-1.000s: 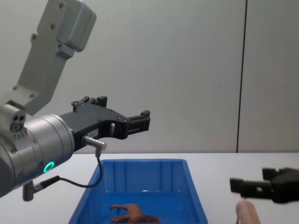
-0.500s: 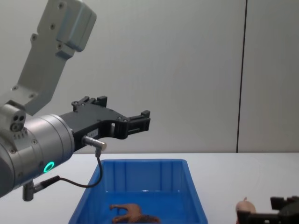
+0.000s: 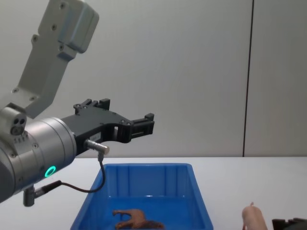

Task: Pick up the two dolls from the table and place them into the box.

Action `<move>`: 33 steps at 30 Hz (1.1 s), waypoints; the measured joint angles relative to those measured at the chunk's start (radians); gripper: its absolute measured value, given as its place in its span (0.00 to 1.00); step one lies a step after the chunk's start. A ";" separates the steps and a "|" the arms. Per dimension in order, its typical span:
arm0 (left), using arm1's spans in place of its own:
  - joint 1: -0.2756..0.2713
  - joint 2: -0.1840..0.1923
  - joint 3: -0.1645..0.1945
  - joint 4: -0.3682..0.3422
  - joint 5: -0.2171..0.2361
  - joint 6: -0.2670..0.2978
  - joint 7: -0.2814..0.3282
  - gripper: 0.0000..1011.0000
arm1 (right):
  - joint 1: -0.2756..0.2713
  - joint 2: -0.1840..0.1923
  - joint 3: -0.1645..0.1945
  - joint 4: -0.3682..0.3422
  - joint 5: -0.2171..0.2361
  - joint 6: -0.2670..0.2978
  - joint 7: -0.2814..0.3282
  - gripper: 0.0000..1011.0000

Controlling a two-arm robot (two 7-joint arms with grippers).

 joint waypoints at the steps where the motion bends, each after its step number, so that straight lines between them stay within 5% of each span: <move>1: 0.000 0.000 0.000 0.000 0.000 0.000 0.000 0.99 | 0.004 -0.004 -0.001 0.008 -0.002 0.002 -0.003 0.87; 21: 0.000 0.000 0.000 0.000 0.000 0.000 0.000 0.99 | 0.044 -0.038 -0.015 0.055 -0.026 -0.020 -0.039 0.28; 33: 0.000 0.000 0.000 0.000 0.000 0.000 0.000 0.99 | 0.043 -0.035 -0.014 -0.017 -0.042 -0.075 -0.054 0.26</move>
